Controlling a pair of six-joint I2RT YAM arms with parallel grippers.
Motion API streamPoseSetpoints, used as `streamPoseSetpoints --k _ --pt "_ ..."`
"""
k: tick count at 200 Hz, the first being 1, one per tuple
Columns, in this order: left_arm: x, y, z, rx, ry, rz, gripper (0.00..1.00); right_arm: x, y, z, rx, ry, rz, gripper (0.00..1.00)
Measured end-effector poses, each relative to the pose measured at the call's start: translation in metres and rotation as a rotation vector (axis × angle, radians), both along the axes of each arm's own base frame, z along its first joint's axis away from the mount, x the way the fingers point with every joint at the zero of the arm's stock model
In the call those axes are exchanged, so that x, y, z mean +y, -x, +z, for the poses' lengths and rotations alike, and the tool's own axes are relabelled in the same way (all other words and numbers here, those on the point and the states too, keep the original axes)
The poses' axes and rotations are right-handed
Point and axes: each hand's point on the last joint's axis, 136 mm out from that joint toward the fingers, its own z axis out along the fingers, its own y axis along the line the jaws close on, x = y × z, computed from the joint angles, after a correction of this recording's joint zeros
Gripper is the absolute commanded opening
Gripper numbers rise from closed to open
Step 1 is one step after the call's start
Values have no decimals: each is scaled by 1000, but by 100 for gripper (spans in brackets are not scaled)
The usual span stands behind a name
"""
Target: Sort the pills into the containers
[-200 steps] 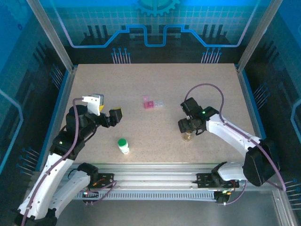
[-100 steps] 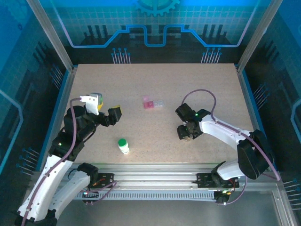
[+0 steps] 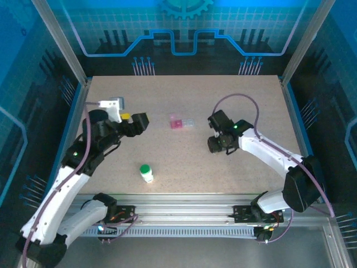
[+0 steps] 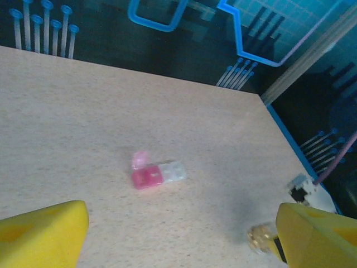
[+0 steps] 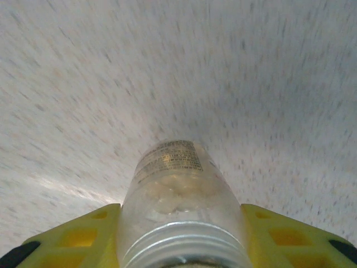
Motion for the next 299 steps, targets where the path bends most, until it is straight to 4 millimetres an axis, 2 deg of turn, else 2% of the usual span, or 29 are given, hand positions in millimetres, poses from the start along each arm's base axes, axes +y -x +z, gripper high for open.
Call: streamPoseSetpoints --k 32,58,76,111,145,186,203,240,253,278,299 --pt "-61 -26 -21 -3 -52 -194 83 13 -33 67 -115 -118 27 43" --pt "-100 -33 -35 -132 -117 -422 78 19 -39 107 -156 -195 76 43" --pt "-115 -30 -47 -248 -141 -536 78 27 -33 119 -141 -245 122 44" --pt "-145 -29 -64 -412 -177 -722 77 42 -9 129 -78 -348 199 44" --pt "-176 -10 -71 -559 -235 -882 78 53 4 146 -72 -433 247 44" --pt "-193 4 -76 -645 -291 -959 76 65 12 157 -72 -489 289 44" --pt "-194 5 -75 -665 -301 -963 72 69 13 160 -68 -510 296 44" --pt "-195 3 -69 -707 -305 -952 71 77 16 164 -60 -566 312 43" --pt "-196 2 -70 -711 -306 -952 70 79 16 165 -59 -582 314 43" --pt "-199 3 -72 -711 -311 -956 64 83 15 166 -58 -604 318 43" --pt "-200 4 -72 -715 -313 -958 64 84 16 165 -49 -613 313 43"
